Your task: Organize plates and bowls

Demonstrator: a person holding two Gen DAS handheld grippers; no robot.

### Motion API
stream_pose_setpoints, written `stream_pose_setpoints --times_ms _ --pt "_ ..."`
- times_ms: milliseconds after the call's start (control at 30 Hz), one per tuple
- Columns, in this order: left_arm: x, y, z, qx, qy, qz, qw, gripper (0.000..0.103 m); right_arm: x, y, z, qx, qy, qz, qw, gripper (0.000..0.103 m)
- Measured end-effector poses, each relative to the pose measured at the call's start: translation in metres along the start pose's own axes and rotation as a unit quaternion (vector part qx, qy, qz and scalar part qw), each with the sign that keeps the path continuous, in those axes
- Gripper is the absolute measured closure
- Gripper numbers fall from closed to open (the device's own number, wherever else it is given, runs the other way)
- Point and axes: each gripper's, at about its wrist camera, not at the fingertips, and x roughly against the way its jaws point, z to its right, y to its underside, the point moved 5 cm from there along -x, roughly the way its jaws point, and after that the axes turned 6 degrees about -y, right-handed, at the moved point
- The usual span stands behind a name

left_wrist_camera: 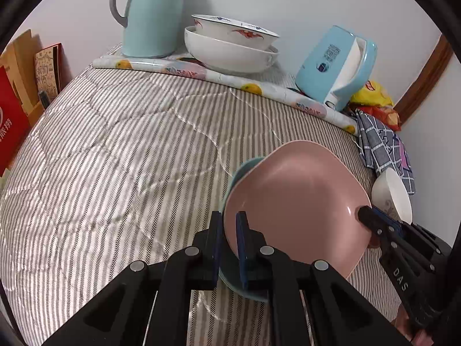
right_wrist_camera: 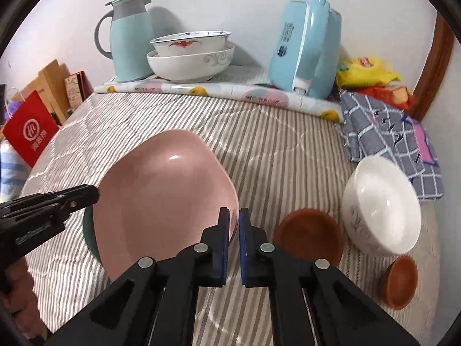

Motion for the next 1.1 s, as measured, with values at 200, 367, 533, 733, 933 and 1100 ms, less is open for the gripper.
stream_pose_setpoints --times_ms 200,367,533,733,933,1100 --pt "-0.003 -0.003 -0.001 0.001 0.000 -0.005 1.0000 0.092 -0.011 -0.011 -0.001 0.001 -0.001 -0.003 1.000 0.097" --pt "-0.003 -0.003 -0.001 0.000 0.000 -0.008 1.0000 0.092 -0.015 -0.011 0.000 -0.001 -0.007 -0.009 1.000 0.094" --pt "-0.001 -0.002 0.009 -0.017 -0.003 0.003 0.9998 0.092 -0.001 -0.005 0.002 0.005 -0.006 0.009 1.000 0.065" --pt "-0.009 0.010 0.018 -0.029 0.003 -0.008 0.9996 0.093 0.012 0.009 0.008 0.007 0.007 0.016 1.000 0.065" --pt "-0.005 0.019 0.020 -0.028 0.002 -0.012 0.9995 0.096 0.018 0.020 0.008 -0.003 -0.013 0.024 1.000 0.065" --pt "0.007 0.022 0.016 -0.033 -0.001 -0.007 0.9994 0.096 0.005 0.014 0.004 -0.025 -0.047 0.023 0.998 0.094"
